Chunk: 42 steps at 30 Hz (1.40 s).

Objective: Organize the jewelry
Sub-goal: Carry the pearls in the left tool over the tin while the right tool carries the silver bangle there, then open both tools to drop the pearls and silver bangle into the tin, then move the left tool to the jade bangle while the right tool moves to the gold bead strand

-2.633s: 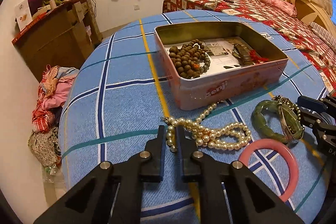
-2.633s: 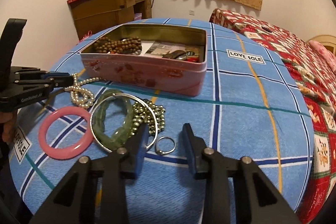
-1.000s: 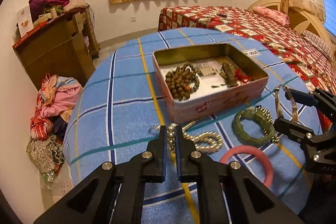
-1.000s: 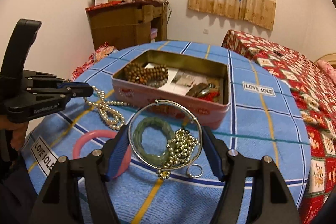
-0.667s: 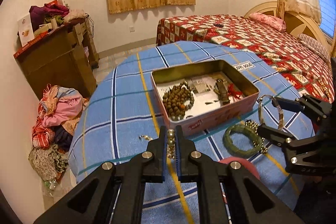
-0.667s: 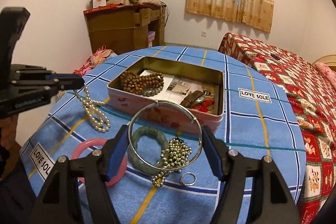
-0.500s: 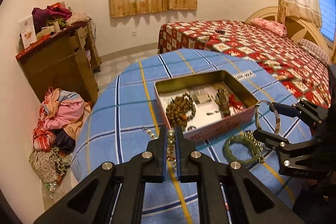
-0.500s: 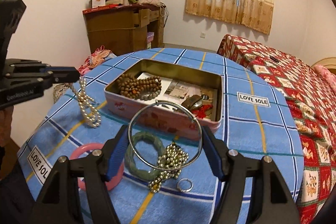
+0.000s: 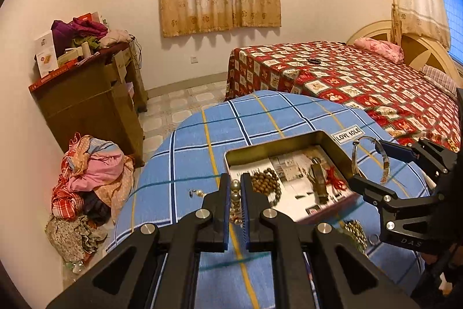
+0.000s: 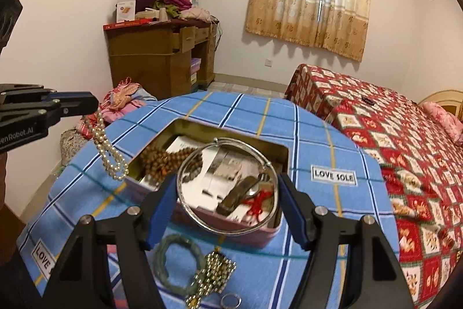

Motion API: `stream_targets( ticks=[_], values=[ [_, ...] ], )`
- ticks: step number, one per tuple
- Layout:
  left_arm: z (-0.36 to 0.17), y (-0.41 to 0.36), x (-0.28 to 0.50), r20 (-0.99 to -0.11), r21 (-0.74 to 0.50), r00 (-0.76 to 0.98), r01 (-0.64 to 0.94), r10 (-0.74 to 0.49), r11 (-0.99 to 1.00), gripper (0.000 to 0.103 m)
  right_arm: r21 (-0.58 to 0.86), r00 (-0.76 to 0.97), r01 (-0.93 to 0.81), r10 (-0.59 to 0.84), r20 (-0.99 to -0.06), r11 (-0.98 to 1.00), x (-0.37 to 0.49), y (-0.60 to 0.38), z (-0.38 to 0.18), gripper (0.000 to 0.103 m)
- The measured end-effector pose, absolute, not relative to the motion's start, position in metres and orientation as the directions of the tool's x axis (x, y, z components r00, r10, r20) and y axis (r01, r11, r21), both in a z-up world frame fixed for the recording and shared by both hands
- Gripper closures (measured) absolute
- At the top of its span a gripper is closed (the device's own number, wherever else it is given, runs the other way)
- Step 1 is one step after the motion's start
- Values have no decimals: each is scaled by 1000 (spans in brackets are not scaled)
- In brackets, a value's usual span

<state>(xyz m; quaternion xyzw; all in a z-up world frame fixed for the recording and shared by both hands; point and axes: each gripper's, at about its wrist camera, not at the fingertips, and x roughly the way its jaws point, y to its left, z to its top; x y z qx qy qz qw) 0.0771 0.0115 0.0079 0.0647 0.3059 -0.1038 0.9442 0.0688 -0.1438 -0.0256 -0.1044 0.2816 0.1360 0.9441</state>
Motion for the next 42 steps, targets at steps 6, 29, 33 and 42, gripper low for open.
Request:
stream_targets(
  ticks=[6, 29, 33, 42],
  values=[
    [9, 2, 94, -594, 67, 790, 236, -152, 969, 97, -139, 812, -293, 169, -559, 946, 85, -143, -23, 33],
    [-26, -26, 144, -666, 92, 730, 284, -153, 954, 96, -174, 755, -275, 101, -648, 946, 141, -142, -54, 32],
    [-33, -28, 143, -673, 103, 725, 283, -143, 954, 57, -203, 761, -296, 102, -641, 933, 135, -137, -58, 26],
    [-36, -17, 133, -661, 105, 741, 249, -119, 963, 31, -204, 770, -266, 81, -633, 942, 124, -146, -61, 21]
  ],
)
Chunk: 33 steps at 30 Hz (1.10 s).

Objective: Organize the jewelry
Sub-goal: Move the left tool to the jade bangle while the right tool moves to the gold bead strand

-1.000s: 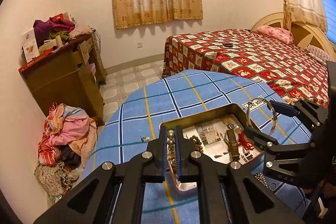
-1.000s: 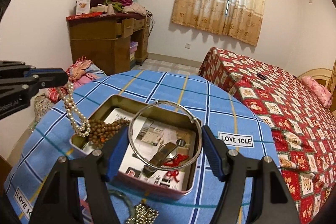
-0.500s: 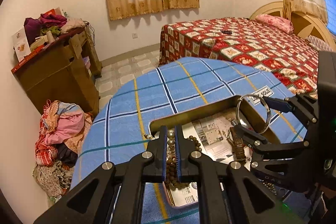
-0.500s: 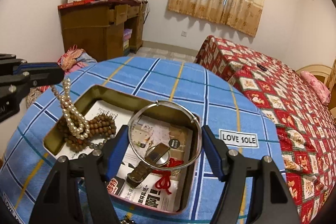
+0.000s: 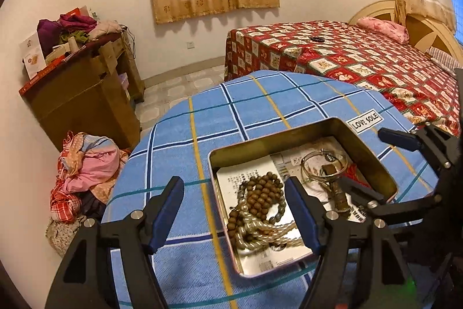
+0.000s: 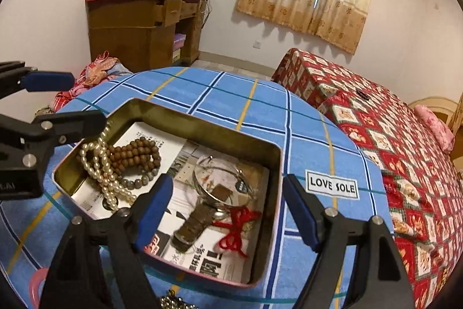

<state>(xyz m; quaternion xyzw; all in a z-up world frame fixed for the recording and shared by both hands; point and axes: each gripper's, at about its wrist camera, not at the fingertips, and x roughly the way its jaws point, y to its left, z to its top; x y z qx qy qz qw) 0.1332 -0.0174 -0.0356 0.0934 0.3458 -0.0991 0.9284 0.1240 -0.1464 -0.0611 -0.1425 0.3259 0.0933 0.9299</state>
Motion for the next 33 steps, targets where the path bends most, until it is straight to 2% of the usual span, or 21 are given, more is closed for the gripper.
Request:
stream_targets(
  ticks=[21, 33],
  values=[
    [-60, 5, 79, -687, 121, 724, 194, -58, 973, 31, -134, 770, -215, 84, -632, 967, 69, -176, -63, 20],
    [-85, -58, 59, -729, 149, 672, 345, -133, 927, 31, -113, 710, -194, 60, -702, 974, 51, -189, -92, 21]
  ],
)
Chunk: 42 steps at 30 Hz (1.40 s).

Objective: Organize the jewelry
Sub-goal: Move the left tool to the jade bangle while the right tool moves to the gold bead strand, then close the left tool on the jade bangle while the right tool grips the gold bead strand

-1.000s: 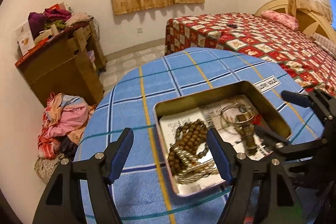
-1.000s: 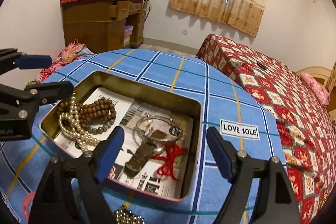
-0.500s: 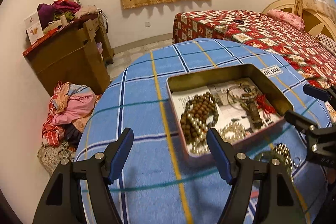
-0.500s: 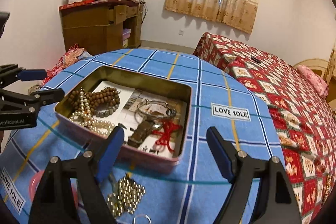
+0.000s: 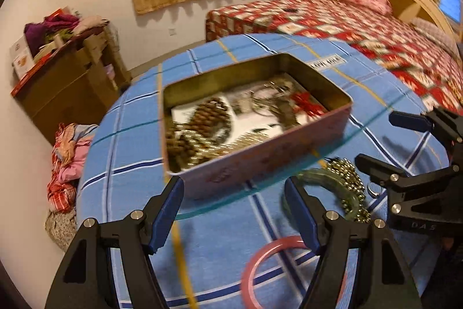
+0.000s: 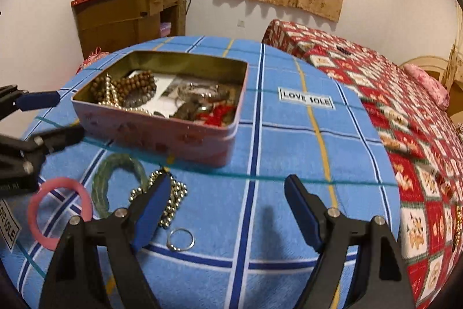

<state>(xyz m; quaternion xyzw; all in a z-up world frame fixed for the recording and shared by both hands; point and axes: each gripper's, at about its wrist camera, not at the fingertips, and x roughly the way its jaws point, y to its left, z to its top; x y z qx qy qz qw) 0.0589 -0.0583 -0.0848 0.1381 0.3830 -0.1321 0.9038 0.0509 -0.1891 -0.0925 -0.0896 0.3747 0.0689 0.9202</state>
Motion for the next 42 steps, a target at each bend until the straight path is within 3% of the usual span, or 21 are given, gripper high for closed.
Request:
stream_targets(
  ticks=[6, 14, 16, 18, 19, 20, 23, 24, 25, 29, 42],
  values=[
    [-109, -69, 70, -771, 235, 635, 356, -50, 904, 30, -131, 678, -222, 56, -733, 966, 51, -181, -104, 21],
    [-112, -26, 80, -770, 203, 639, 259, -9, 944, 28, -131, 665, -198, 36, -746, 971, 53, -184, -106, 21],
    [-113, -18, 81, -775, 156, 631, 254, -41, 955, 28, -119, 664, -219, 58, -746, 968, 51, -182, -106, 29],
    [-115, -16, 82, -775, 135, 629, 256, -59, 957, 28, -98, 652, -259, 98, -752, 961, 52, -175, -105, 50],
    [-115, -16, 82, -775, 130, 629, 260, -66, 957, 29, -93, 646, -276, 113, -755, 957, 52, -171, -104, 54],
    [-114, -16, 82, -776, 123, 627, 265, -74, 956, 34, -91, 643, -288, 122, -756, 953, 52, -168, -104, 64],
    [-113, -17, 80, -782, 67, 608, 304, -139, 950, 72, -101, 640, -340, 151, -754, 935, 47, -156, -105, 90],
    [-112, -20, 78, -781, 77, 609, 312, -137, 947, 86, -108, 642, -345, 150, -752, 933, 46, -155, -106, 93],
    [-113, -23, 77, -783, 78, 605, 328, -146, 941, 91, -115, 647, -345, 147, -749, 932, 44, -154, -106, 94],
    [-113, -24, 72, -784, 60, 599, 335, -164, 940, 96, -102, 653, -334, 152, -742, 937, 42, -157, -106, 97],
    [-86, -5, 61, -737, 23, 649, 306, -191, 952, 96, -53, 717, -295, 184, -673, 954, 36, -170, -80, 97]
  ],
)
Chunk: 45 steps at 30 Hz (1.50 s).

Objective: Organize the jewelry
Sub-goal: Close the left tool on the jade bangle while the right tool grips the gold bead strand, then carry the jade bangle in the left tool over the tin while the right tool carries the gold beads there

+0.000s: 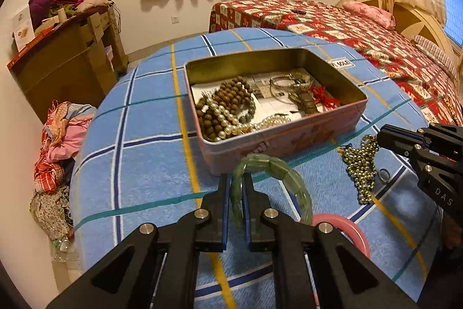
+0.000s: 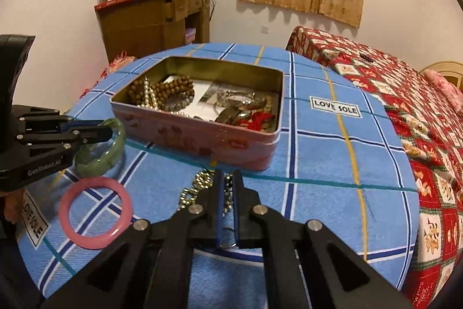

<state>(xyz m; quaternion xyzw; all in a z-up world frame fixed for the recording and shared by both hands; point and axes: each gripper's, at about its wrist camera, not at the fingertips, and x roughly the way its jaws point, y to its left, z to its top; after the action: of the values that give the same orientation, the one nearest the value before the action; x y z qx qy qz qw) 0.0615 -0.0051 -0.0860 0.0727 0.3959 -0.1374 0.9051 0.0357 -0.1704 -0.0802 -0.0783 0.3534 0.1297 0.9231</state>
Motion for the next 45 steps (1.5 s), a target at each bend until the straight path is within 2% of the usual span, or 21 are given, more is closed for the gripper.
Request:
stream_targets(
  ticks=[15, 45],
  values=[
    [-42, -1, 55, -671, 46, 720, 282, -180, 958, 96, -58, 763, -295, 198, -615, 954, 33, -174, -48, 97],
    [7, -4, 76, -606, 96, 783, 250, -142, 963, 96, -117, 807, -287, 174, -564, 951, 55, -174, -10, 97]
  ],
)
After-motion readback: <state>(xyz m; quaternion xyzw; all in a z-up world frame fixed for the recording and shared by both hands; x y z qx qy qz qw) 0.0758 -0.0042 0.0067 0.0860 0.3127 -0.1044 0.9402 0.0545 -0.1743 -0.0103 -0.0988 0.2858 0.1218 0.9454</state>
